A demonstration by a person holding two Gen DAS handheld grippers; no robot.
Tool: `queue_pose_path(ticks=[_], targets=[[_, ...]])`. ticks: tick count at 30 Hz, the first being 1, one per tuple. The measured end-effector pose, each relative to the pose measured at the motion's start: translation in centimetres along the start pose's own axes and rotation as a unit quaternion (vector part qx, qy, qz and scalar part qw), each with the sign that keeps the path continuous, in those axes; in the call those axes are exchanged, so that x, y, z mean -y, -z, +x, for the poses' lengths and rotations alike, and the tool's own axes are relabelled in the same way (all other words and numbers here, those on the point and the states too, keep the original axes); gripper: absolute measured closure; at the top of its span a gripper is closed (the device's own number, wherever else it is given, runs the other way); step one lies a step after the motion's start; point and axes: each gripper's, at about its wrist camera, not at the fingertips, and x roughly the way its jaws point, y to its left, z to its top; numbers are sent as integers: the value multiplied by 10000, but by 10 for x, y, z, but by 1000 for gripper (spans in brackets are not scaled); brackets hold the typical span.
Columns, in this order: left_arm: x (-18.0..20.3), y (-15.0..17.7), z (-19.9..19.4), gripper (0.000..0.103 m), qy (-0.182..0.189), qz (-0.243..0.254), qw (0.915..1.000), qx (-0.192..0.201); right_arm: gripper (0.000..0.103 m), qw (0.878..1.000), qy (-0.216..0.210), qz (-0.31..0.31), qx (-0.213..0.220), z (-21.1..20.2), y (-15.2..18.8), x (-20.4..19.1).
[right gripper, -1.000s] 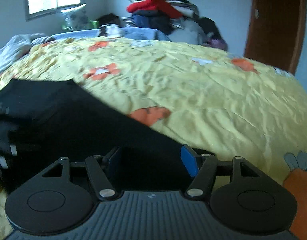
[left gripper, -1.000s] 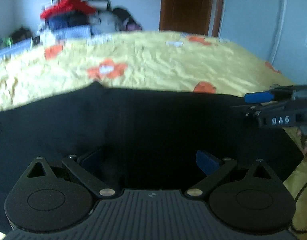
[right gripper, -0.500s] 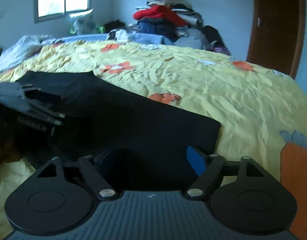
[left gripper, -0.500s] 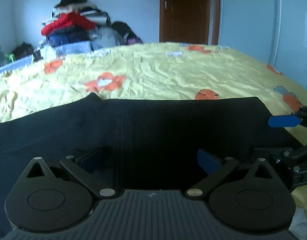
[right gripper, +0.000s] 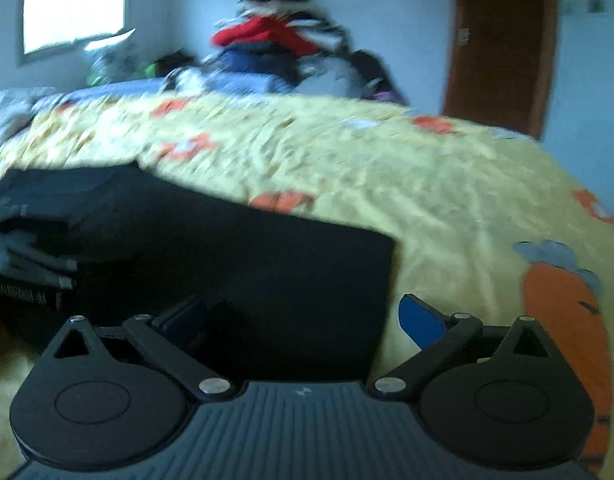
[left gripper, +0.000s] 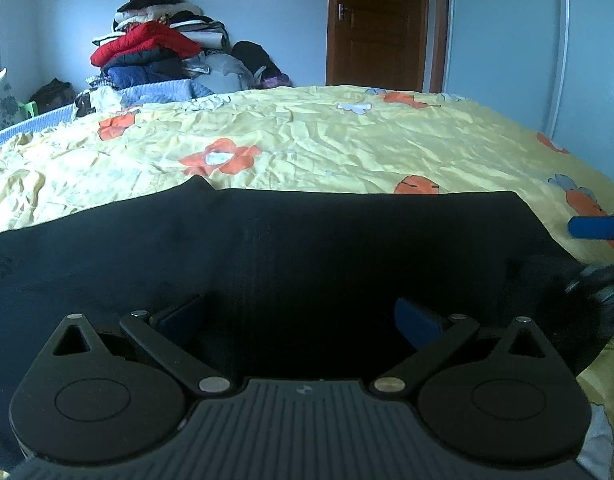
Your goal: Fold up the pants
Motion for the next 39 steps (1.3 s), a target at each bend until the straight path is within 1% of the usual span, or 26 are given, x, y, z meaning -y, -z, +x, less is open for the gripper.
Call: queue_pose_path(ticks=[1,3,5,7,8,9,10,11,14,16,18,21,22,24,26,27,29,33,35,39], targets=[[-1,0,0,0,26,-32,10000,-8,0,9998,-83,128,129,-7,-2,0],[-3,0,1,0,66,-90,9999,-18,0,9979,-468,222,386,-20,-6,-3],[-4,0,1,0,64,-85,9999,-18,0,9971,-671,-25,366,-23,-9,-14],[-4,0,1,0,74,-99,9999,-16,0,9969,-658,-416,126,-16,-7,-28],[-4,0,0,0,81,-109,9999,-12,0,9965,-618,-565,-83,-8,-3,-35],[-4,1,0,0,85,-120,9999,-9,0,9958,-592,-625,-315,0,2,-40],[-5,1,0,0,98,-131,9999,-4,0,9965,-589,-497,-338,5,7,-39],[-5,1,0,0,106,-141,9998,-4,0,9970,-619,-373,-275,5,8,-37],[-5,1,0,0,104,-142,9998,7,0,9970,-620,-381,-276,5,8,-38],[-8,0,-3,1,98,-220,9997,80,0,9970,-607,-392,-278,6,8,-38],[-14,0,-11,1,0,-407,9990,163,0,9970,-614,-379,-279,6,8,-39],[-33,-4,-26,0,42,-782,9966,238,0,9970,-624,-361,-276,5,9,-37],[-40,-4,-29,0,21,-846,9962,209,0,9970,-625,-359,-276,5,9,-37],[-52,-2,-31,1,-203,-905,9957,50,0,9970,-625,-358,-275,4,9,-37],[-58,3,-27,0,-413,-780,9960,-128,0,9970,-623,-361,-276,5,9,-37],[-58,7,-26,0,-446,-681,9966,-129,0,9970,-623,-360,-276,5,9,-36],[-54,14,-29,0,-504,-546,9972,90,0,9970,-624,-360,-275,5,9,-37],[-39,15,-28,0,-568,-142,9983,64,0,9970,-622,-362,-276,5,9,-36],[-40,16,-28,0,-556,-148,9983,67,0,9970,-621,-366,-274,5,9,-36],[-49,18,-31,0,-396,-392,9984,85,0,9971,-615,-368,-274,4,8,-36]])
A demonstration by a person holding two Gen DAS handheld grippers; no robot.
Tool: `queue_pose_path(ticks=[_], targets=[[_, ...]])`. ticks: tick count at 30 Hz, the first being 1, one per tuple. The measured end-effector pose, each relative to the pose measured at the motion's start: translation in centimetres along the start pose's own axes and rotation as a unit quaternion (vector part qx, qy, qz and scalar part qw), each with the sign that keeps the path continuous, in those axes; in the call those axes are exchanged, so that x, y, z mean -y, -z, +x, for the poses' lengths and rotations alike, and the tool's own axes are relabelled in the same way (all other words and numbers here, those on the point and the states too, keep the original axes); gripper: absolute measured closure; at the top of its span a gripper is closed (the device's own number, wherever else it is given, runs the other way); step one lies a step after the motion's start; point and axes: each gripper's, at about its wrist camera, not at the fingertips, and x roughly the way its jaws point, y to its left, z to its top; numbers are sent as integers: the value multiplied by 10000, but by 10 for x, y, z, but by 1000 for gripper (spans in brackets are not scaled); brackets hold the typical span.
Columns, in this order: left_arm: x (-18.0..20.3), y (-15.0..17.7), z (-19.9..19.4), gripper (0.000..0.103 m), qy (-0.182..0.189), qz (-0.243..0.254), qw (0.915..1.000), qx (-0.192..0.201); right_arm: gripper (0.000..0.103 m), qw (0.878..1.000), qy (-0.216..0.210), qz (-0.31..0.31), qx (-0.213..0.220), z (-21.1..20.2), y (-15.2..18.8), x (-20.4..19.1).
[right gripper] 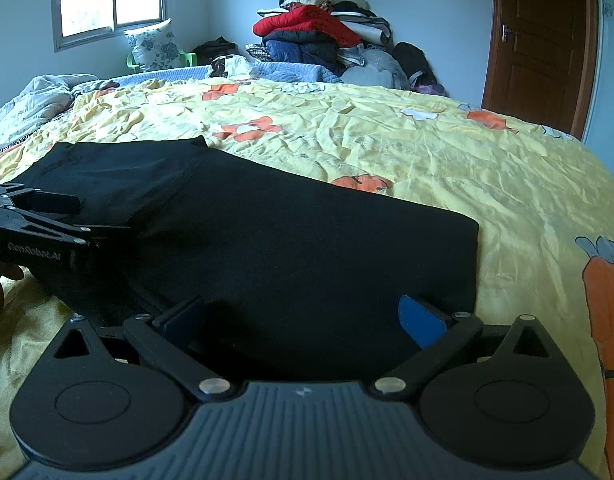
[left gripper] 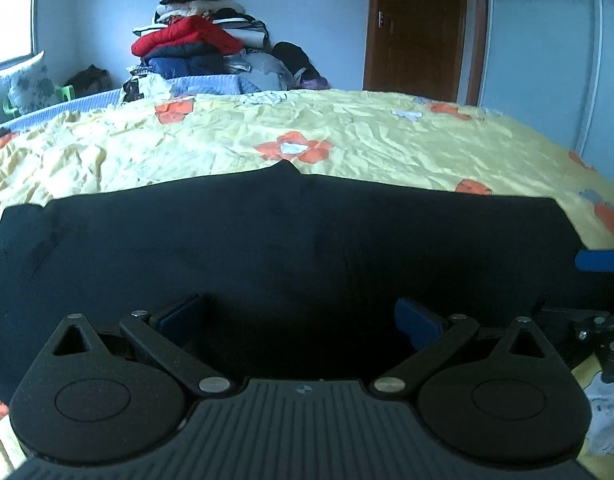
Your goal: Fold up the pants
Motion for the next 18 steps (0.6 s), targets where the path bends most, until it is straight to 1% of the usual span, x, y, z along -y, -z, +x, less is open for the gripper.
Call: queue_pose_path(ticks=[6,7,8,11,13,16,18], targets=[[-9,6,-25,0,137,-22,9999,12,0,9999,142,87,-33,-2,1,-2],[-13,7,-31,0,90,-25,10000,13,0,9998,158,97,-51,-3,1,-3],[-17,8,-37,0,-49,-35,10000,50,0,9998,166,116,-78,-3,1,-4],[-36,9,-53,0,-710,-41,9969,336,0,9994,250,161,-169,-3,-3,-7],[-56,7,-59,0,-986,-140,9940,457,0,9996,180,208,-64,-7,-6,-9],[-93,4,-57,1,-1249,-574,9899,335,0,9991,-225,253,252,-17,-13,-19],[-114,6,-50,1,-1227,-971,9877,61,0,9983,-386,-104,426,-19,-22,-36]])
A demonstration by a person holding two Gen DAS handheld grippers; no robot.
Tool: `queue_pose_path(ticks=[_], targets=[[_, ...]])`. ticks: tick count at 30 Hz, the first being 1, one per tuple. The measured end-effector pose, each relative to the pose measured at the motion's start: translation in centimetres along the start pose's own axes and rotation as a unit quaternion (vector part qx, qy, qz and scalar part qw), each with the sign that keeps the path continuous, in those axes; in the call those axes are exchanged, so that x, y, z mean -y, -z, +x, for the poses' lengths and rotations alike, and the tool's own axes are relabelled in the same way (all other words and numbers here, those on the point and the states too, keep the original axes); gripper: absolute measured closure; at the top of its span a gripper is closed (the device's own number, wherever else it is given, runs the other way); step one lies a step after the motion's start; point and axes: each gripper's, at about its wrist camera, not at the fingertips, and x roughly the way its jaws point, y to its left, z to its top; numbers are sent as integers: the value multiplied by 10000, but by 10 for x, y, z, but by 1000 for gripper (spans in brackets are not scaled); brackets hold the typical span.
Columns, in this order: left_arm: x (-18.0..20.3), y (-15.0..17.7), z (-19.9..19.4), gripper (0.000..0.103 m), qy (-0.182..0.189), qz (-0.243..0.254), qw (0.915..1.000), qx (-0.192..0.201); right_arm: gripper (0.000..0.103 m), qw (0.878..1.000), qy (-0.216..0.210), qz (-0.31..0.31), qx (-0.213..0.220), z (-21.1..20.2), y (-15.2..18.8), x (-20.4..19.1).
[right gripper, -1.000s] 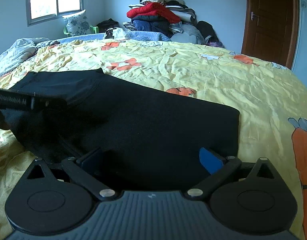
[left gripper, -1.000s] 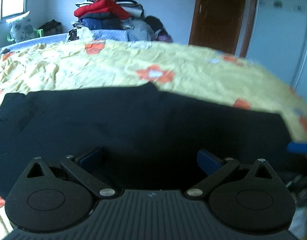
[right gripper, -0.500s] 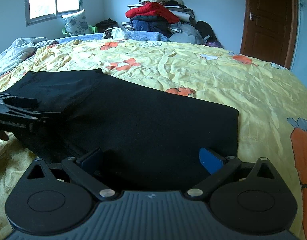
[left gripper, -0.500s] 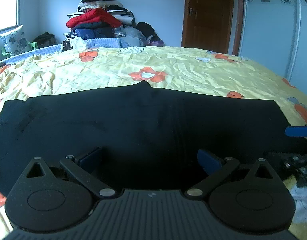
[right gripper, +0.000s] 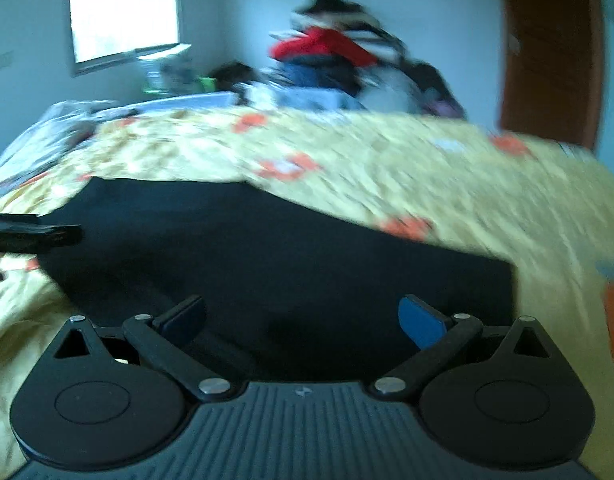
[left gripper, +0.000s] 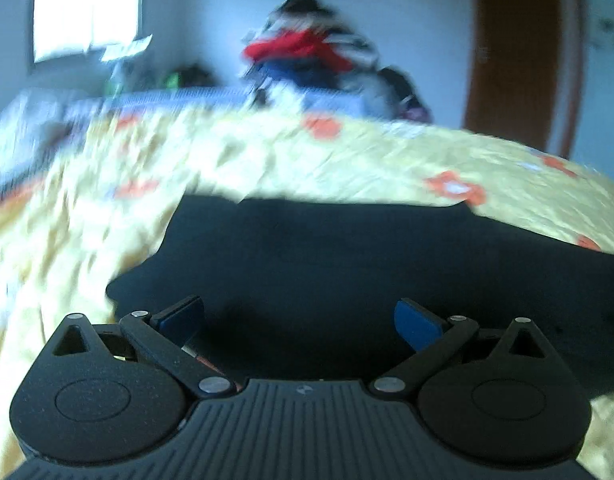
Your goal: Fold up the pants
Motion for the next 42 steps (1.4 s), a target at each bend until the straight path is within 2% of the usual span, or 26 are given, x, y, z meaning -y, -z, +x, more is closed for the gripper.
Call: queue_pose_path(ticks=[1,2,6,11,16,18,22,24,25,29,31,35,38,40,42], targets=[[-9,0,7,2,84,-149,9996,-226,0,9994,-47,-323,96,1,-5,-14],[-14,2,9,2,135,-250,9992,-277,0,9980,-78,-610,158,2,-7,-26],[-26,4,-1,0,150,-387,9991,-105,0,9836,-98,-1789,222,18,-18,-83],[-46,2,-9,1,-390,-521,9979,67,0,9612,-636,-2664,329,37,-25,-144],[-76,1,-14,0,-1225,-487,9912,102,0,9382,-781,-3344,432,47,-24,-180],[-87,2,-15,0,-1397,-510,9888,113,0,9243,-678,-3721,514,49,-24,-189],[-105,6,-13,0,-1561,-721,9851,-3,0,8877,-56,-4523,855,56,-22,-204],[-110,9,-12,0,-1612,-788,9838,-55,0,8759,141,-4710,1033,58,-23,-210],[-111,10,-11,0,-1628,-813,9833,-83,0,8747,144,-4722,1085,59,-24,-213],[-111,12,-6,0,-1653,-797,9829,-144,0,8895,-328,-4452,978,63,-32,-227],[-110,13,-6,0,-1686,-752,9827,-154,0,8908,-456,-4426,918,69,-31,-237],[-110,14,-4,0,-1678,-768,9827,-179,0,8812,-599,-4608,863,79,-21,-258],[-116,14,-9,1,-1623,-955,9820,-137,0,8784,-686,-4667,768,88,-16,-272],[-124,13,-18,1,-1560,-1226,9801,19,0,8740,-709,-4738,815,92,-14,-278],[-136,12,-27,1,-1309,-1657,9774,137,0,8677,-672,-4851,848,97,-12,-286]])
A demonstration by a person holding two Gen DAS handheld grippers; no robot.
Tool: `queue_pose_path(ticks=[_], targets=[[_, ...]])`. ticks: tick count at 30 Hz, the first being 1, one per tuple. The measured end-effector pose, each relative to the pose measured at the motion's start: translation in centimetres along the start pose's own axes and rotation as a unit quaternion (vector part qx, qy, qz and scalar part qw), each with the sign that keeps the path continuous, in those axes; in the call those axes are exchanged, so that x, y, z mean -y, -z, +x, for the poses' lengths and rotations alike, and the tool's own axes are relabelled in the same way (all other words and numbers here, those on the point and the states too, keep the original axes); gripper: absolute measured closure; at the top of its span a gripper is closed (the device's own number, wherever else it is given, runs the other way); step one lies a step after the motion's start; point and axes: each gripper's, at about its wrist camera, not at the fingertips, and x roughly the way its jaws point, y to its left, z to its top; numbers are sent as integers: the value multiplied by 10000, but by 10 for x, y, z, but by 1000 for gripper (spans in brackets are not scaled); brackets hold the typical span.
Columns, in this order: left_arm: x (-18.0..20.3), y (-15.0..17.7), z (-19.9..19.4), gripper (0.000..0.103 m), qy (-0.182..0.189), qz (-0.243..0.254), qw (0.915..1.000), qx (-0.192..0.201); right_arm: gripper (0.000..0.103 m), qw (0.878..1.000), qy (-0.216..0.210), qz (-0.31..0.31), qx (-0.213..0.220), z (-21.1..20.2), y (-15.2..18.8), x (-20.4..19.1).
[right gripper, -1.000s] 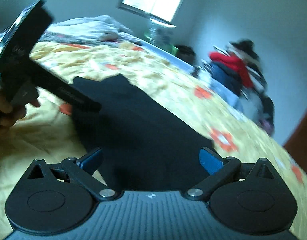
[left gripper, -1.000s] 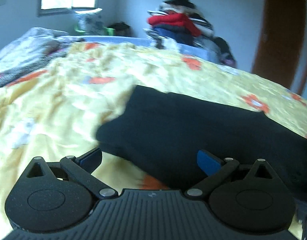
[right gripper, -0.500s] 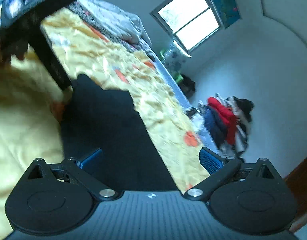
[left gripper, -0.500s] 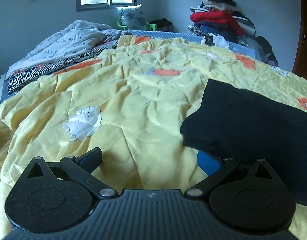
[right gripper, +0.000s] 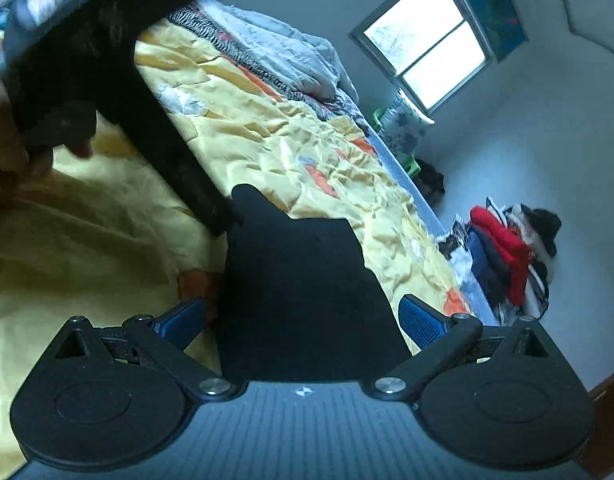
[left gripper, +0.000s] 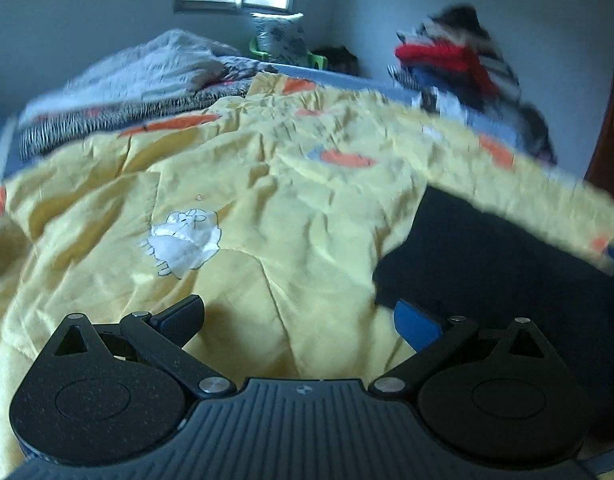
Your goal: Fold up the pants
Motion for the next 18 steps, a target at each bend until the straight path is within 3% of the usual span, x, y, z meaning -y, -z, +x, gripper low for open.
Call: queue_pose_path(ticks=[4,8,10,11,12,15,18], targets=[[-22,-13,-1,1,614,-913,9938,-178,5,9994,46,-349,-62,19,-9,-12],[-33,-19,6,2,1099,-1320,9838,-513,11,9990,21,-454,-29,32,-19,-17],[-36,-21,8,1,1401,-1552,9762,-582,18,9987,25,-511,-33,39,-23,-18],[-37,-22,10,1,1546,-1646,9721,-633,31,9985,3,-538,-58,44,-25,-18],[-37,-23,13,1,1714,-1753,9669,-709,47,9984,-24,-564,-95,48,-27,-19],[-36,-24,25,1,2284,-2162,9433,-1065,75,9969,-120,-761,-137,58,-28,-25],[-29,-24,44,1,2893,-2487,9121,-1499,85,9978,-146,-647,-17,56,-25,-25]])
